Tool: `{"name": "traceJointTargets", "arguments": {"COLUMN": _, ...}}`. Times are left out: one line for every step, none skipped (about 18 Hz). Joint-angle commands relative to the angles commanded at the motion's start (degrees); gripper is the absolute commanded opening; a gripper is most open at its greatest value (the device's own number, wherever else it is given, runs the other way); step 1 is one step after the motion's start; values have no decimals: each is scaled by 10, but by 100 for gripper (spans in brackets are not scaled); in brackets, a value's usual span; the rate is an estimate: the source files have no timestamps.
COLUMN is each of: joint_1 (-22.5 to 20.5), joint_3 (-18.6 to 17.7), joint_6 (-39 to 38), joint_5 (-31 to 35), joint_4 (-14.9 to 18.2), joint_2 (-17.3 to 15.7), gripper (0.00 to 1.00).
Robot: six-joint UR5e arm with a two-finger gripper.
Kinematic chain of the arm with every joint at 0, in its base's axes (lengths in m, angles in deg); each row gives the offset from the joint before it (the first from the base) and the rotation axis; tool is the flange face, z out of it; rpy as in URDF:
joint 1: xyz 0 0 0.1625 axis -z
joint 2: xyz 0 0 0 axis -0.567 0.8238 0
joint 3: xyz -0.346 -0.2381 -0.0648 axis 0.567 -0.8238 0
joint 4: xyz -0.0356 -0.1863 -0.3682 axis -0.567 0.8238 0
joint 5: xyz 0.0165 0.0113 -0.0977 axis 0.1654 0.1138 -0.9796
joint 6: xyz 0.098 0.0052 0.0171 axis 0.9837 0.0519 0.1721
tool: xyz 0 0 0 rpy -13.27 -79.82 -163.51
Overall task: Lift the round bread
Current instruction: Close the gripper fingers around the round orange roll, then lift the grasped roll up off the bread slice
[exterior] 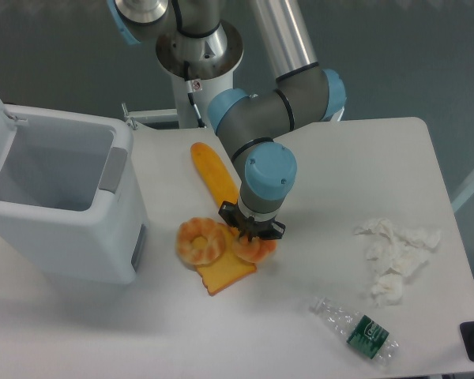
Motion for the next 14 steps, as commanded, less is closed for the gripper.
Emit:
{"name": "traceJointTargets", "arguments": {"joint_1": -3, "joint_3": 5, "joint_6": 2, "joint_5": 0, "joint_4": 2, "joint_2": -1, "gripper": 0}}
{"name": "traceJointTargets", "arguments": {"joint_1": -4, "joint_3": 13, "joint_6": 3, "joint_5": 1, "joint_4": 5, "joint_2": -2, "gripper": 0}}
{"name": "traceJointTargets", "arguments": {"joint_1": -4, "joint_3": 23, "joint_6": 3, "joint_5": 1, "joint_4": 7, "joint_2": -3, "gripper": 0}}
{"name": "traceJointTargets", "arguments": {"joint_1": -6, "joint_3": 33, "joint_6": 4, "joint_5": 1, "joint_4": 7, "joint_2": -6, "gripper": 0}}
{"name": "traceJointTargets", "arguments": {"joint_1": -9, "joint_3": 48, "joint_6": 4, "joint_5": 1, "joint_4": 7, "joint_2": -11, "gripper": 0}}
{"name": "traceJointTargets", "arguments": {"joint_1": -10, "joint_3": 64, "joint_6": 5, "joint_5": 1, "joint_4": 8, "joint_2": -18, "gripper": 0}}
{"name": "traceJointTargets", "arguments": {"joint_1": -10, "joint_3": 75, "joint_6": 7, "joint_5": 1, "joint_4": 11, "joint_2": -27, "gripper": 0}}
{"name": "traceJointTargets", "arguments": {"joint_1": -10, "joint_3": 80, "joint_6": 17, "joint_5": 1, "joint_4": 16, "joint_2": -34, "gripper": 0}}
{"name": "traceJointTargets", "arguments": {"joint_1": -11, "joint_3": 82, "joint_6": 39, "joint_5": 1, "joint_4": 19, "joint_2": -40, "gripper": 0}}
{"name": "traceJointTargets", "arguments": {"joint_1": -19, "joint_3": 82, "joint_6": 72, "joint_5": 1, "joint_4": 21, "joint_2": -47, "gripper": 0}}
{"name": "traceJointTargets", "arguments": {"joint_1": -31, "joint_3": 82, "joint_6": 106, "joint_5": 1, "joint_4": 26, "joint_2": -57, "gripper": 0}}
{"name": "traceJointTargets", "arguments": {"joint_1": -37, "joint_3": 84, "joint_6": 137, "joint_5": 1, "joint_4": 35, "joint_2": -71, "gripper": 0}}
{"name": "traceJointTargets", "arguments": {"joint_1": -44, "joint_3": 84, "joint_6": 167, "joint_5": 1, "joint_4": 46, "joint_2": -85, "gripper": 0}}
{"name": "traceJointTargets", "arguments": {"joint_1": -54, "joint_3": 87, "joint_6": 194, "joint_5": 0, "joint_4": 61, "joint_2": -100, "gripper": 0}}
